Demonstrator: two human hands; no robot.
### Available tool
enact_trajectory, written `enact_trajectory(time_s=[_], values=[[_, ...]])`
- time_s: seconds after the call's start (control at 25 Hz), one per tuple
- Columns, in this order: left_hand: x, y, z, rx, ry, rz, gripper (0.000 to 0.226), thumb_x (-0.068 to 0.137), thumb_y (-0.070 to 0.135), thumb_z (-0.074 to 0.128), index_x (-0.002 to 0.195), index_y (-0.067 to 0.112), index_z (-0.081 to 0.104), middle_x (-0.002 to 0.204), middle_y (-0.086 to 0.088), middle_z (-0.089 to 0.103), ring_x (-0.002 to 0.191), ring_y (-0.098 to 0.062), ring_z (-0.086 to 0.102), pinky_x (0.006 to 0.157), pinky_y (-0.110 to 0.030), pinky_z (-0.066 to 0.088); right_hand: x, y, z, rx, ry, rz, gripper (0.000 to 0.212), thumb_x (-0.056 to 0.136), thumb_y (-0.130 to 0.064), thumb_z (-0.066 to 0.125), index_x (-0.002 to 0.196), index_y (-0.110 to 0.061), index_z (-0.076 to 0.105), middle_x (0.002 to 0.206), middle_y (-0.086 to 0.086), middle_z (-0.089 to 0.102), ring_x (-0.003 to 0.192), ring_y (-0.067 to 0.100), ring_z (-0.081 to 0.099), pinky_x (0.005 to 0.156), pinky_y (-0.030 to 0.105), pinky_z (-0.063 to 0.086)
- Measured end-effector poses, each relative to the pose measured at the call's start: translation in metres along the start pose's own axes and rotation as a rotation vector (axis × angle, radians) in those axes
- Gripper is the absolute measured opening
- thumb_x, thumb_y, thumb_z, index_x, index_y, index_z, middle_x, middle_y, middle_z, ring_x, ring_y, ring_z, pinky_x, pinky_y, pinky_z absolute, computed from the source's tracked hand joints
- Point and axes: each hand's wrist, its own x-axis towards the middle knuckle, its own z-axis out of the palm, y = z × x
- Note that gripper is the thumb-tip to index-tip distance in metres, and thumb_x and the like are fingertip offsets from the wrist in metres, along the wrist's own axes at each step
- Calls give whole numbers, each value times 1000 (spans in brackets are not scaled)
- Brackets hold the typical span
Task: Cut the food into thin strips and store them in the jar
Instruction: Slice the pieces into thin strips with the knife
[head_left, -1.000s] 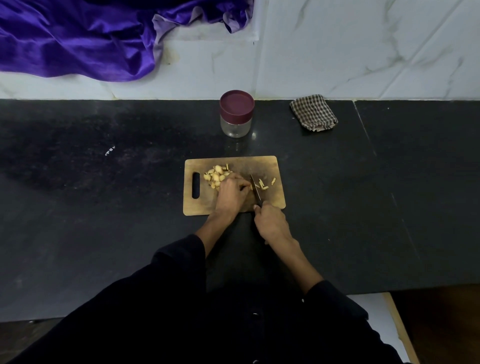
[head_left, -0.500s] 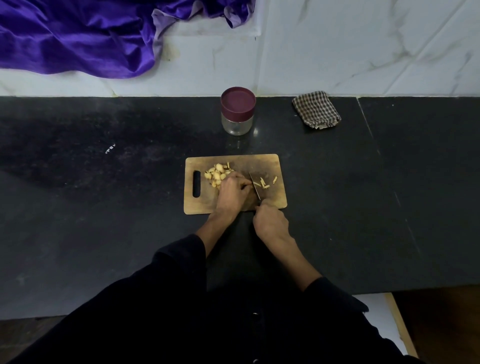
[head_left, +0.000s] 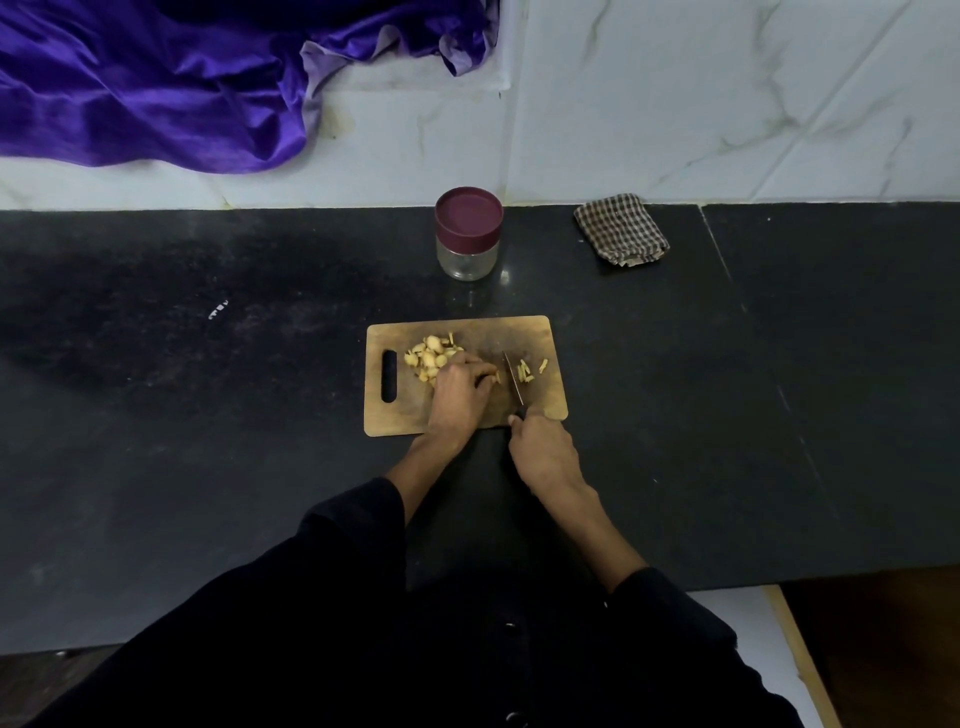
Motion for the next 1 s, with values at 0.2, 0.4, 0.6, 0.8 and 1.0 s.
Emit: enact_trajectory(time_s=[0.2, 0.4, 0.6, 0.8, 1.0], values=[[-15, 2, 5, 95, 1, 55, 34, 89, -6, 48, 117, 4, 65, 119, -12, 54, 99, -22, 60, 89, -29, 51, 0, -2, 1, -27, -8, -42, 30, 106, -30, 39, 114, -5, 54, 112, 15, 63, 103, 32, 61, 73, 36, 40], [-17, 5, 7, 102, -23, 21, 38, 88, -7, 47, 122, 3, 61, 127, -13, 49, 103, -25, 60, 90, -29, 49, 1, -2, 1, -27, -13, -49, 29, 106, -29, 40, 115, -6, 54, 112, 16, 64, 104, 33, 62, 75, 38, 44], [-18, 3, 9, 125, -28, 23, 37, 86, -7, 49, 120, 2, 62, 125, -12, 49, 98, -24, 61, 86, -32, 53, 3, -3, 3, -21, -15, -47, 28, 105, -29, 40, 116, -8, 54, 112, 15, 65, 104, 33, 62, 77, 41, 47], [-18, -1, 13, 134, -32, 29, 33, 86, -6, 50, 115, 3, 65, 123, -12, 51, 96, -24, 62, 82, -35, 55, 4, -3, 3, -35, -27, -37, 27, 105, -28, 40, 116, -7, 54, 112, 16, 64, 103, 33, 62, 75, 39, 45], [-16, -4, 15, 132, -54, 39, 27, 88, -2, 54, 112, 2, 66, 124, -11, 50, 95, -22, 62, 81, -33, 56, 5, -9, 1, -37, -50, -7, 27, 105, -25, 40, 118, -5, 52, 116, 16, 62, 106, 33, 59, 73, 37, 39]])
